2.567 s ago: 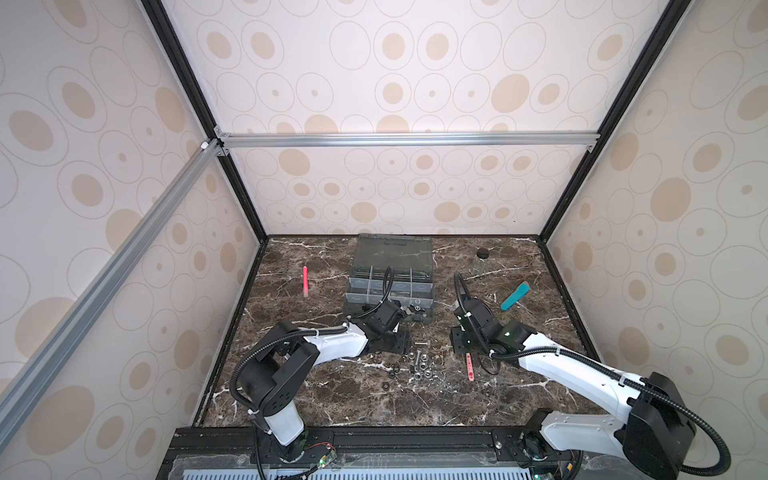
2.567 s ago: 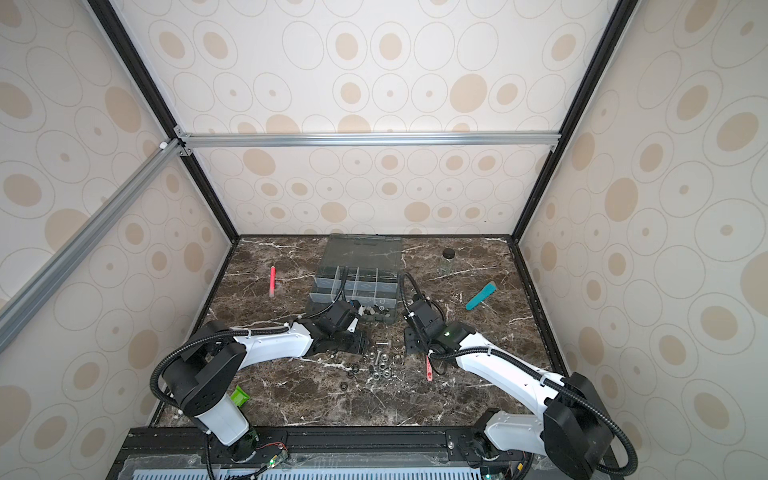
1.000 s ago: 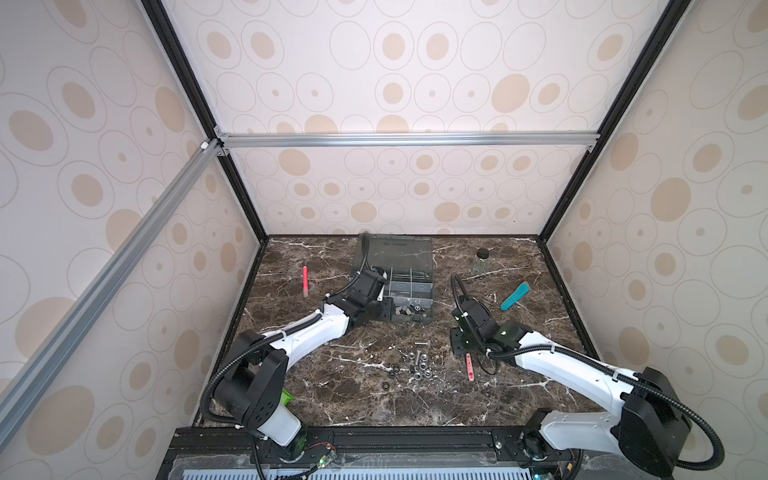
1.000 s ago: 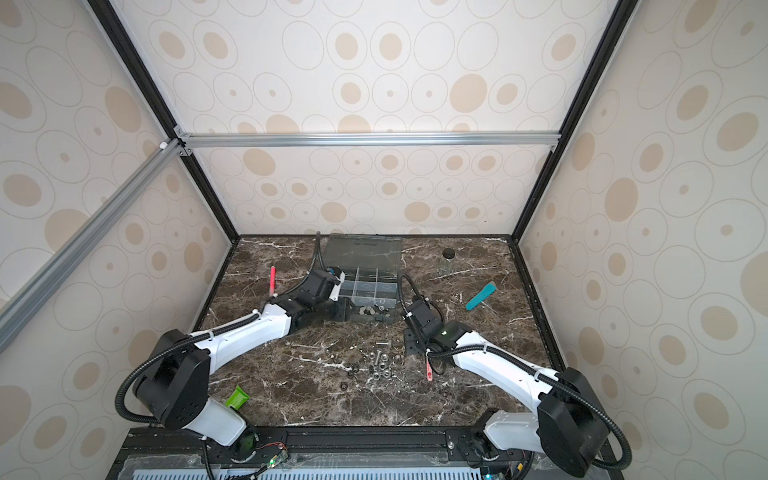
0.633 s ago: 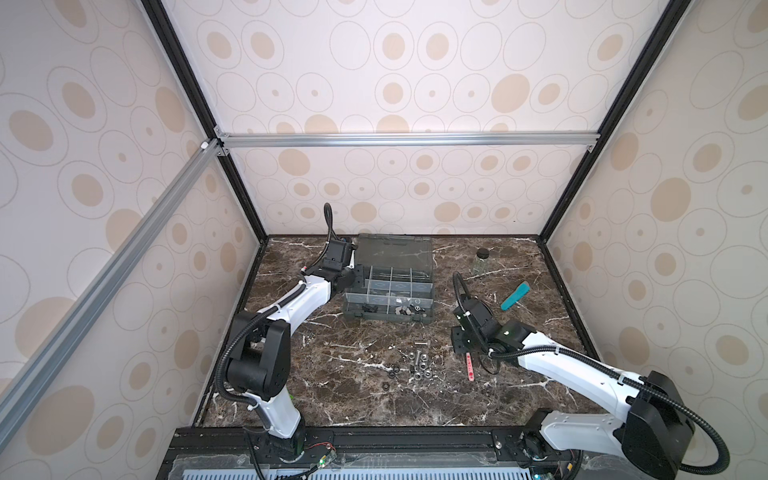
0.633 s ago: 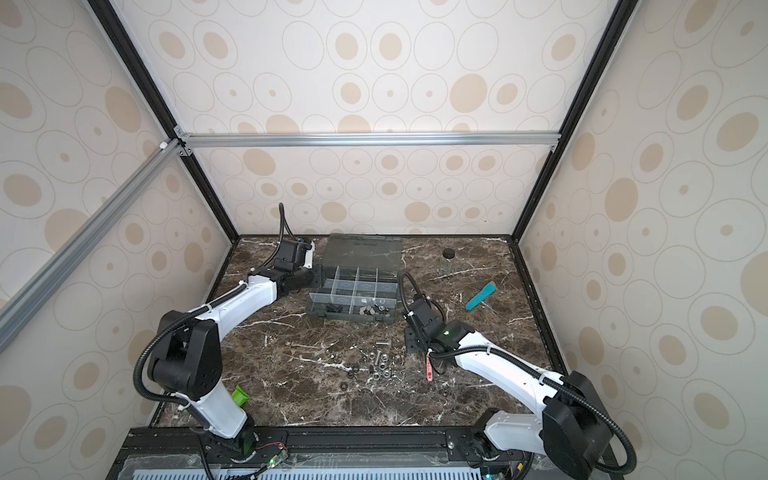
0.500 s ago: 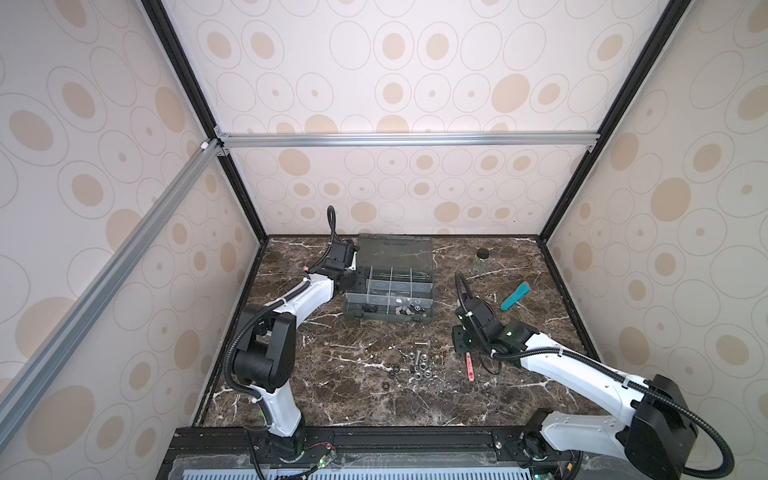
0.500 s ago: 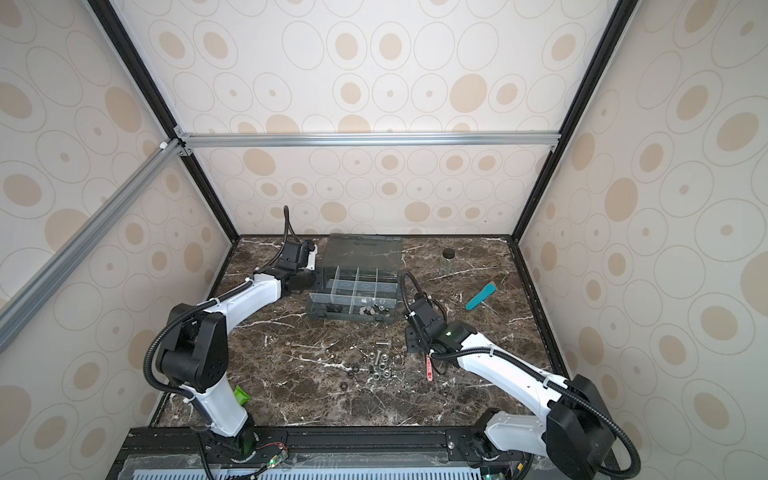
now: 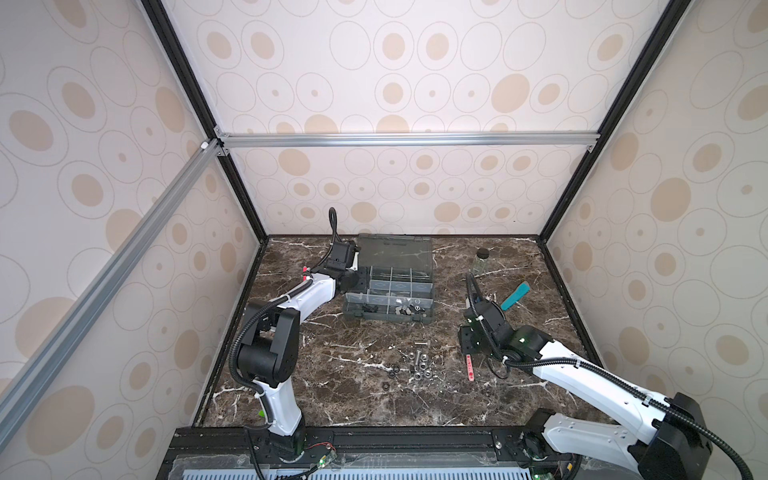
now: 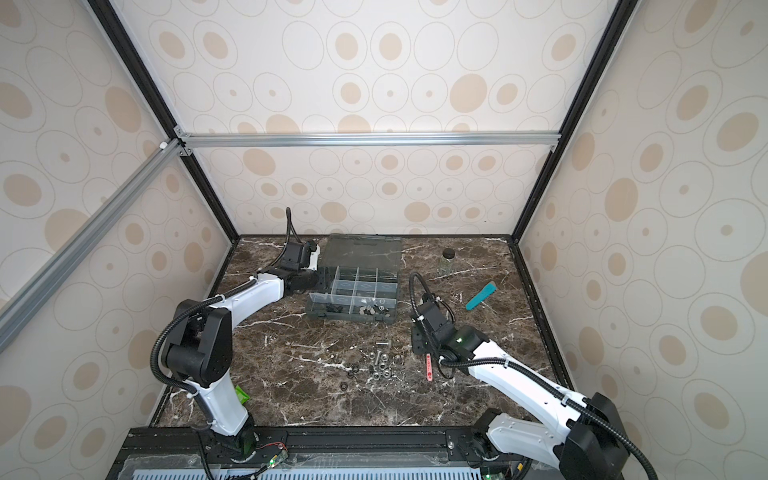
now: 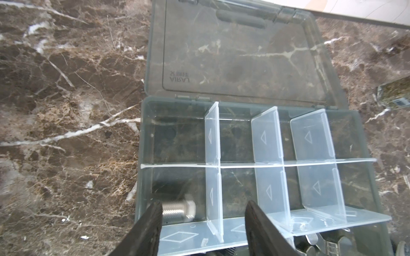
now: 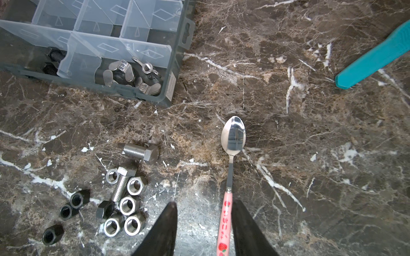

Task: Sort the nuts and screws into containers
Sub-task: 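Lower the bolt into an empty compartment and open the left gripper, then withdraw the left gripper while the right gripper reaches to another silver bolt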

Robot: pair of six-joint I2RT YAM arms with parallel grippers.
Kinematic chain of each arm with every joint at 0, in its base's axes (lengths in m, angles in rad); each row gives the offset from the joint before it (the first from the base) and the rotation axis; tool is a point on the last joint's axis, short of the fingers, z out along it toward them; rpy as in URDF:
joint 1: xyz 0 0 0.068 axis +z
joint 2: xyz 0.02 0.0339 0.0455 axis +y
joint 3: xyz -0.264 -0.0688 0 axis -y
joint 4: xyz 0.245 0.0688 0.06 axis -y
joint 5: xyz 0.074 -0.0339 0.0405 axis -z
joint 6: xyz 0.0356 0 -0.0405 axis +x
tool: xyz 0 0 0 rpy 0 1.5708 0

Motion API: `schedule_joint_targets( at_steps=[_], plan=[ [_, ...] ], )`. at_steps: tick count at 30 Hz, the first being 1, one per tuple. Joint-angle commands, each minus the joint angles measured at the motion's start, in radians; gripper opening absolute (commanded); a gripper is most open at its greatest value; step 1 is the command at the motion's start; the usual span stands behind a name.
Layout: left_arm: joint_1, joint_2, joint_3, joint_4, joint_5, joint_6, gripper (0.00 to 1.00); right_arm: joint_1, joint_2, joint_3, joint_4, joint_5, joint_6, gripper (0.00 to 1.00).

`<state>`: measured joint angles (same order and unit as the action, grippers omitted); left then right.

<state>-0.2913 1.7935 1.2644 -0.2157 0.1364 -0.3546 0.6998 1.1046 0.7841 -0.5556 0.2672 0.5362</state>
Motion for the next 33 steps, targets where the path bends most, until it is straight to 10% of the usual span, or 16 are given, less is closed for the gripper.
schedule_joint_targets(
  at_steps=[1, 33],
  plan=[
    [0.009, -0.054, -0.016, 0.020, 0.011, -0.013, 0.61, -0.003, -0.016, -0.014, -0.030, 0.019, 0.020, 0.44],
    [0.011, -0.390, -0.279, 0.109, 0.058, 0.057, 0.64, -0.003, 0.209, 0.031, 0.059, -0.084, 0.054, 0.48]
  ],
)
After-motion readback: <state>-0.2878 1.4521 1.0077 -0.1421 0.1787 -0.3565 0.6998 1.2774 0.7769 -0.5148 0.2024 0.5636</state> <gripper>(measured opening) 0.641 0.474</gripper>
